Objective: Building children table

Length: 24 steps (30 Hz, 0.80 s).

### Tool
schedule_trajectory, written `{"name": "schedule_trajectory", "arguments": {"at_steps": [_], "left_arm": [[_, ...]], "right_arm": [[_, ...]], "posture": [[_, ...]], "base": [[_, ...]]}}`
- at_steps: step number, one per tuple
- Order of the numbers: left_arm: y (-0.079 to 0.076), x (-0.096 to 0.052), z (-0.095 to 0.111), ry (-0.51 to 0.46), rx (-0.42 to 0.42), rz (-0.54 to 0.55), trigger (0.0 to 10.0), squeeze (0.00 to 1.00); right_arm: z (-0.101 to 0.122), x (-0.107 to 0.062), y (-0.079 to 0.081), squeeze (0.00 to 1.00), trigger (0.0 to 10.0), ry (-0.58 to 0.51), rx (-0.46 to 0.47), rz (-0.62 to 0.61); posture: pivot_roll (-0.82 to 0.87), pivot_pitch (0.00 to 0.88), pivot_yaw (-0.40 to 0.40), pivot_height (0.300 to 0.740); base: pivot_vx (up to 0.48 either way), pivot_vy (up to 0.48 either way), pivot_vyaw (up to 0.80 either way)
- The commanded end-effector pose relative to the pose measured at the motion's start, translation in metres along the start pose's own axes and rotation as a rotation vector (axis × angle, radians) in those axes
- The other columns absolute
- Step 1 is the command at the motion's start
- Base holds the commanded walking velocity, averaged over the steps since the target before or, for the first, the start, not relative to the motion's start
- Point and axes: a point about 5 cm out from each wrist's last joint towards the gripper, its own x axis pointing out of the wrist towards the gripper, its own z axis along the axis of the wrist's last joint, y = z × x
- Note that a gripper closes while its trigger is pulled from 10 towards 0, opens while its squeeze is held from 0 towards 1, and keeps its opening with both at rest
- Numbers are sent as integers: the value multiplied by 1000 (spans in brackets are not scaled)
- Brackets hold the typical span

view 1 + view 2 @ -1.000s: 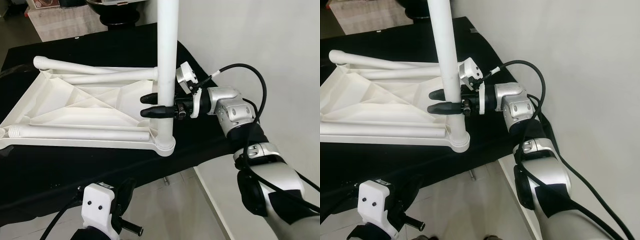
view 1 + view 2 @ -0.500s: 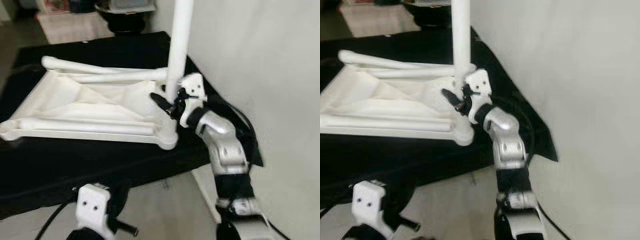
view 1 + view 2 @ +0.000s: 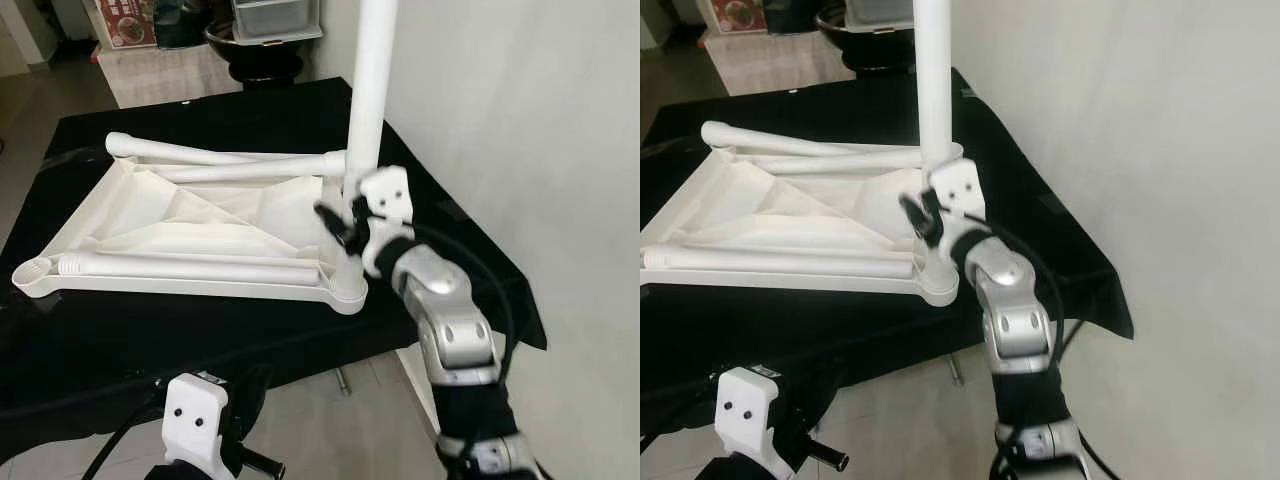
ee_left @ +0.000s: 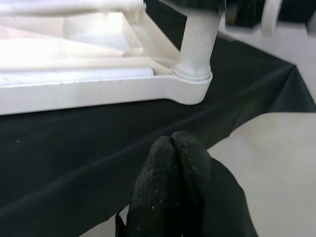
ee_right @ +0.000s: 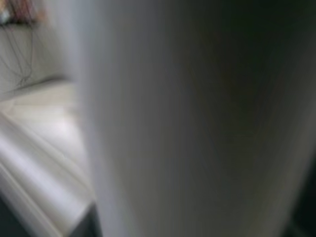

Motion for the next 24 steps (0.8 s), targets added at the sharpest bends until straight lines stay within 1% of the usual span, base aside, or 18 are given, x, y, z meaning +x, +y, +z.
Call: {"name": "schedule_trajectory", "arguments": {"at_steps": [1, 2, 3, 12, 13, 15, 16, 17, 18, 20, 21, 24], "left_arm": [[1, -1, -4, 21, -9, -4, 10000, 0], [1, -1, -4, 21, -9, -4, 10000, 0], [0, -1, -4, 20, -9, -4, 10000, 0], [0, -1, -4, 20, -9, -4, 10000, 0], [0, -1, -4, 19, -9, -3, 10000, 0], [0, -1, -4, 19, -9, -3, 10000, 0], [-3, -4, -1, 19, -14, -5, 10000, 0], [-5, -7, 1, 20, -20, -7, 10000, 0], [-6, -9, 3, 21, -24, -9, 10000, 0], [-6, -9, 3, 21, -24, -9, 10000, 0], [-7, -12, 5, 25, -28, -13, 10000, 0], [-7, -13, 5, 27, -29, -15, 10000, 0]], "right_arm": [[12, 0, 6, 1000, 10000, -54, 31, 116], [12, 0, 6, 1000, 10000, -54, 31, 116], [18, 0, 6, 1000, 10000, -99, 28, 240], [18, 0, 6, 1000, 10000, -99, 28, 240], [20, -1, 6, 153, 10000, -120, -5, 400], [20, -1, 6, 153, 10000, -120, -5, 400], [10, 9, -8, 0, 10000, -57, -52, 599], [5, 12, -22, 0, 10000, -11, -61, 720], [2, 13, -31, 0, 10000, 20, -57, 781], [2, 13, -31, 0, 10000, 20, -57, 781], [6, 13, -36, 0, 10000, 21, -57, 834], [8, 12, -36, 0, 10000, 18, -59, 849]], "posture": [[62, 170, 2, 740], [62, 170, 2, 740], [65, 167, -1, 740], [65, 167, -1, 740], [72, 169, -4, 740], [72, 169, -4, 740], [99, 213, 6, 740], [106, 224, 11, 740], [106, 224, 11, 740], [106, 224, 11, 740], [118, 242, 17, 740], [118, 242, 17, 740]], "base": [[0, 0, 0], [0, 0, 0], [0, 0, 0], [0, 0, 0], [0, 0, 0], [0, 0, 0], [0, 0, 0], [0, 0, 0], [0, 0, 0], [0, 0, 0], [0, 0, 0], [0, 0, 0]]}}
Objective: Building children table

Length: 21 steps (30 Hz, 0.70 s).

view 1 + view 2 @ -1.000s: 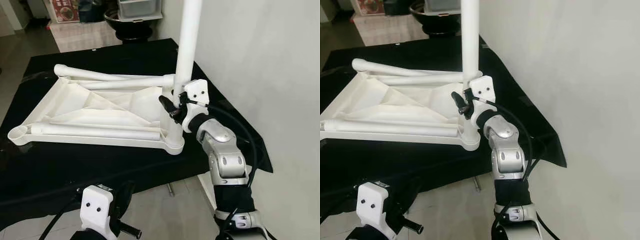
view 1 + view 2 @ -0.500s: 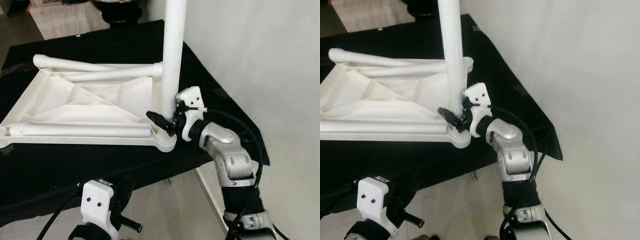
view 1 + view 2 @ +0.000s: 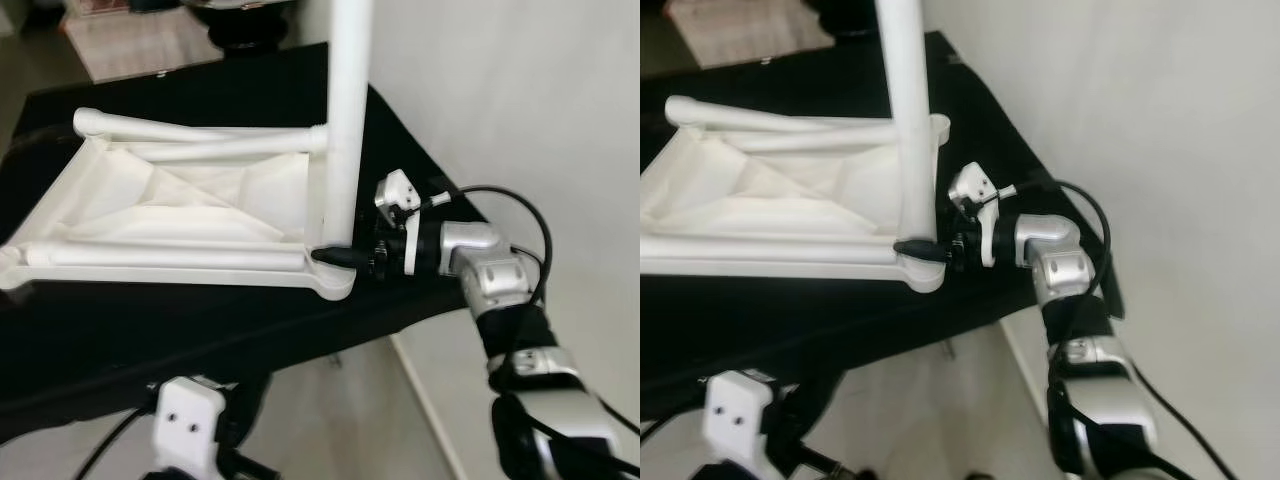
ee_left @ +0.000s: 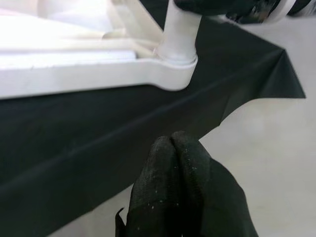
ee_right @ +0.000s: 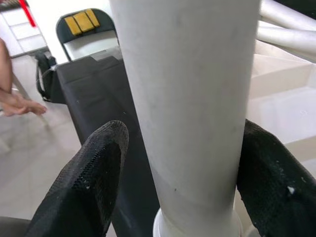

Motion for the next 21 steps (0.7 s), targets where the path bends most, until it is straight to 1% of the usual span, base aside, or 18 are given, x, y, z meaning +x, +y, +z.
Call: {"name": "schedule_trajectory", "arguments": {"at_steps": [1, 2, 3, 4, 5, 7, 8, 14, 16, 17, 18, 19, 20, 21], "left_arm": [[-1, -3, -1, 23, -8, -8, 10000, 0], [-1, -4, -1, 24, -8, -8, 10000, 0], [-1, -5, 0, 25, -8, -9, 10000, 0], [-1, -5, 0, 25, -8, -9, 10000, 0], [-1, -5, 0, 26, -8, -10, 10000, 0], [-1, -5, 0, 26, -8, -10, 10000, 0], [-1, -5, 0, 27, -8, -11, 10000, 0], [0, -5, 0, 29, -7, -13, 10000, 0], [1, -4, -1, 30, -7, -13, 10000, 0], [1, -4, -1, 31, -7, -13, 10000, 0], [1, -4, -1, 31, -7, -13, 10000, 0], [1, -3, -2, 30, -8, -12, 10000, 0], [1, -3, -2, 30, -8, -12, 10000, 0], [1, -2, -3, 31, -8, -11, 10000, 0]], "right_arm": [[-5, 6, 6, 0, 10000, 10, 18, 70], [-3, 5, 6, 0, 9137, 10, 18, 79], [-2, 3, 5, 0, 4549, 17, 15, 82], [-2, 3, 5, 0, 4549, 17, 15, 82], [-2, 1, 5, 0, 2667, 21, 16, 85], [-2, 1, 5, 0, 2667, 21, 16, 85], [-2, -1, 4, 0, 0, 22, 18, 89], [-2, -5, 5, 0, 0, 14, 14, 117], [-3, -8, 2, 0, 0, 5, -1, 131], [-4, -11, 2, 0, 0, -3, -24, 124], [-4, -11, 2, 0, 0, -3, -24, 124], [-7, -14, 3, 0, 0, 5, -59, 69], [-7, -14, 3, 0, 0, 5, -59, 69], [-10, -16, 6, 0, 0, 14, -85, -3]], "posture": [[118, 242, 17, 740], [119, 247, 21, 740], [120, 253, 22, 740], [120, 253, 22, 740], [120, 254, 23, 740], [120, 254, 23, 740], [120, 255, 25, 740], [111, 251, 33, 740], [97, 244, 29, 740], [88, 241, 25, 740], [88, 241, 25, 740], [75, 233, 14, 740], [75, 233, 14, 740], [70, 229, 4, 740]], "base": [[0, 0, 0], [0, 0, 0], [0, 0, 0], [0, 0, 0], [0, 0, 0], [0, 0, 0], [0, 0, 0], [0, 0, 0], [0, 0, 0], [0, 0, 0], [0, 0, 0], [0, 0, 0], [0, 0, 0], [0, 0, 0]]}}
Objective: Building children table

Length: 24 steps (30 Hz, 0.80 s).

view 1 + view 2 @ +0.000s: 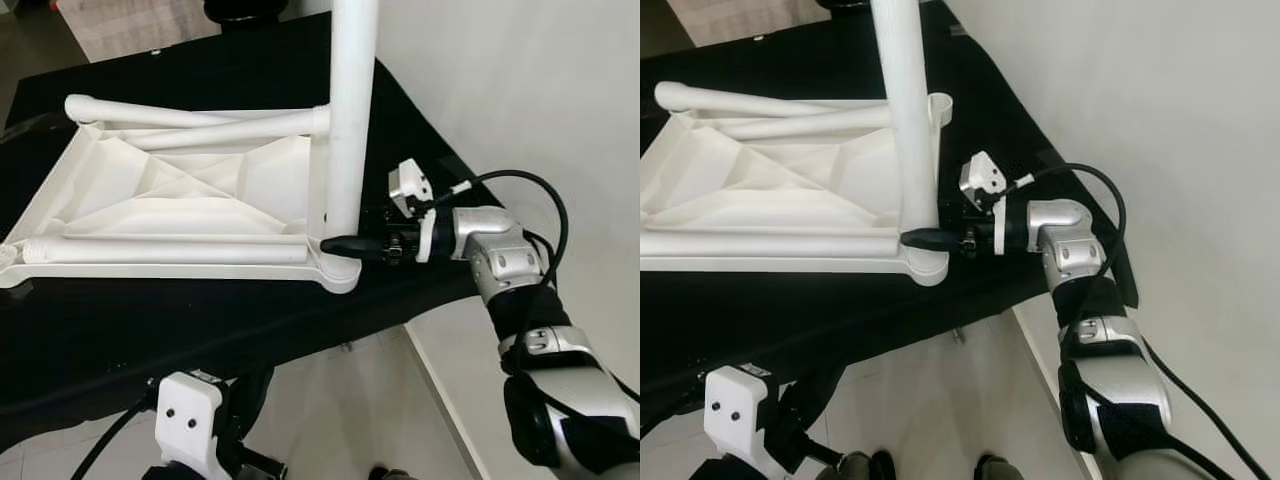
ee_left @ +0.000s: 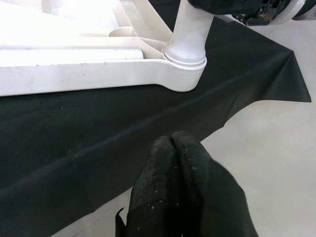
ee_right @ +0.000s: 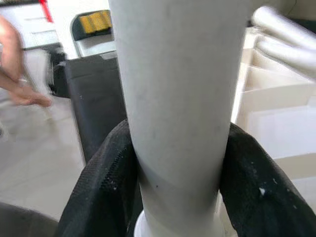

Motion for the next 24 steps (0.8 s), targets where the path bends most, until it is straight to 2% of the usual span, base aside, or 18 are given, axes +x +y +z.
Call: {"name": "schedule_trajectory", "arguments": {"at_steps": [1, 2, 4, 5, 8, 9, 10, 11, 12, 13, 15, 19, 21, 22, 24], "left_arm": [[1, -1, -5, 30, 5, -1, 10000, 0], [2, -1, -5, 28, 6, 1, 10000, 0], [2, -1, -5, 28, 6, 1, 10000, 0], [4, 0, -4, 27, 7, 3, 10000, 0], [4, 0, -4, 27, 7, 3, 10000, 0], [6, 1, -5, 25, 8, 3, 10000, 0], [6, 1, -5, 25, 8, 3, 10000, 0], [8, 4, -6, 25, 6, -3, 10000, 0], [9, 7, -8, 24, 7, -11, 10000, 0], [9, 7, -8, 24, 7, -11, 10000, 0], [10, 10, -9, 21, 16, -1, 10000, 0], [11, 10, -9, 18, 21, 12, 10000, 0], [11, 11, -9, 16, 17, 9, 10000, 0], [10, 12, -9, 15, 13, 5, 10000, 0], [9, 12, -9, 14, 11, 2, 10000, 0]], "right_arm": [[-19, 4, 13, 0, 0, 57, 52, -146], [-26, 7, 22, 0, 0, 74, 72, -317], [-26, 7, 22, 0, 0, 74, 72, -317], [-43, 5, 41, 0, 0, 181, 122, -627], [-43, 5, 41, 0, 0, 181, 122, -627], [-49, 1, 63, 0, 0, 244, 129, -825], [-49, 1, 63, 0, 0, 244, 129, -825], [-45, 8, 75, 0, 0, 259, 106, -883], [-40, 18, 78, 0, 0, 245, 80, -880], [-40, 18, 78, 0, 0, 245, 80, -880], [-28, 30, 66, 0, 0, 192, 45, -812], [-20, 29, 57, 0, 0, 149, 32, -789], [-8, 32, 50, 0, 3373, 78, -35, -721], [-3, 35, 49, 0, 10000, 43, -50, -657], [0, 37, 49, 0, 10000, 26, -56, -616]], "posture": [[66, 228, 5, 740], [60, 229, 7, 740], [60, 229, 7, 740], [35, 233, 21, 740], [35, 233, 21, 740], [31, 226, 35, 740], [31, 226, 35, 740], [5, 192, 42, 740], [15, 184, 29, 740], [15, 184, 29, 740], [25, 177, 22, 740], [22, 178, 23, 740], [18, 177, 17, 740], [17, 178, 10, 740], [17, 178, 10, 740]], "base": [[0, 0, 0], [0, 0, 0], [0, 0, 0], [0, 0, 0], [0, 0, 0], [0, 0, 0], [0, 0, 0], [0, 0, 0], [0, 0, 0], [0, 0, 0], [0, 0, 0], [0, 0, 0], [0, 0, 0], [0, 0, 0], [0, 0, 0]]}}
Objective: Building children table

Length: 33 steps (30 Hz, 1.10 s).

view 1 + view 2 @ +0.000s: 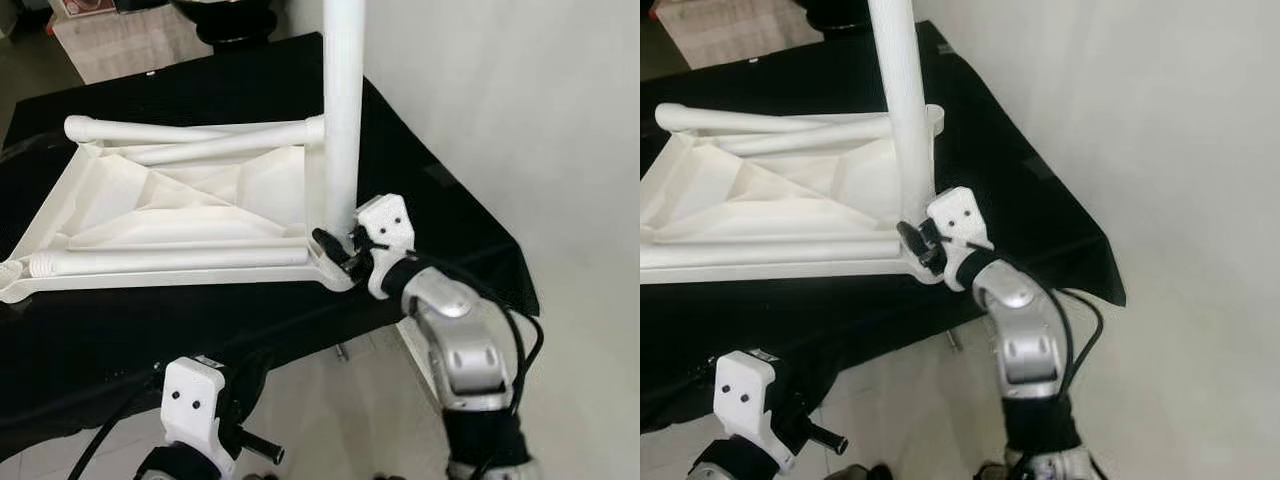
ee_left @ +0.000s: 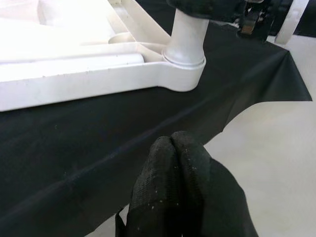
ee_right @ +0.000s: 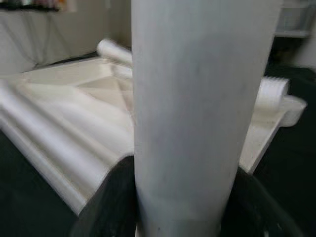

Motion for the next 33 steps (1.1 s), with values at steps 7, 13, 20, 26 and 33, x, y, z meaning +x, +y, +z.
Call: {"name": "schedule_trajectory", "arguments": {"at_steps": [7, 13, 20, 26, 33], "left_arm": [[-3, -1, -3, 11, -8, 7, 10000, 0], [-5, -3, -2, 11, -12, 6, 10000, 0], [-6, -7, -1, 15, -14, 5, 10000, 0], [-8, -10, 0, 22, -15, 4, 10000, 0], [-9, -11, 0, 22, -17, 6, 10000, 0]], "right_arm": [[14, 7, 2, 1000, 10000, -65, 89, 352], [17, 14, -6, 945, 10000, -83, -25, 640], [22, 26, -15, 0, 10000, -56, -21, 809], [25, 32, -18, 0, 10000, -28, 4, 951], [25, 33, -23, 0, 0, -42, 38, 947]], "posture": [[36, 181, 0, 740], [48, 185, -2, 740], [64, 192, 4, 740], [72, 202, 3, 740], [70, 208, 2, 740]], "base": [[0, 0, 0], [0, 0, 0], [0, 0, 0], [0, 0, 0], [0, 0, 0]]}}
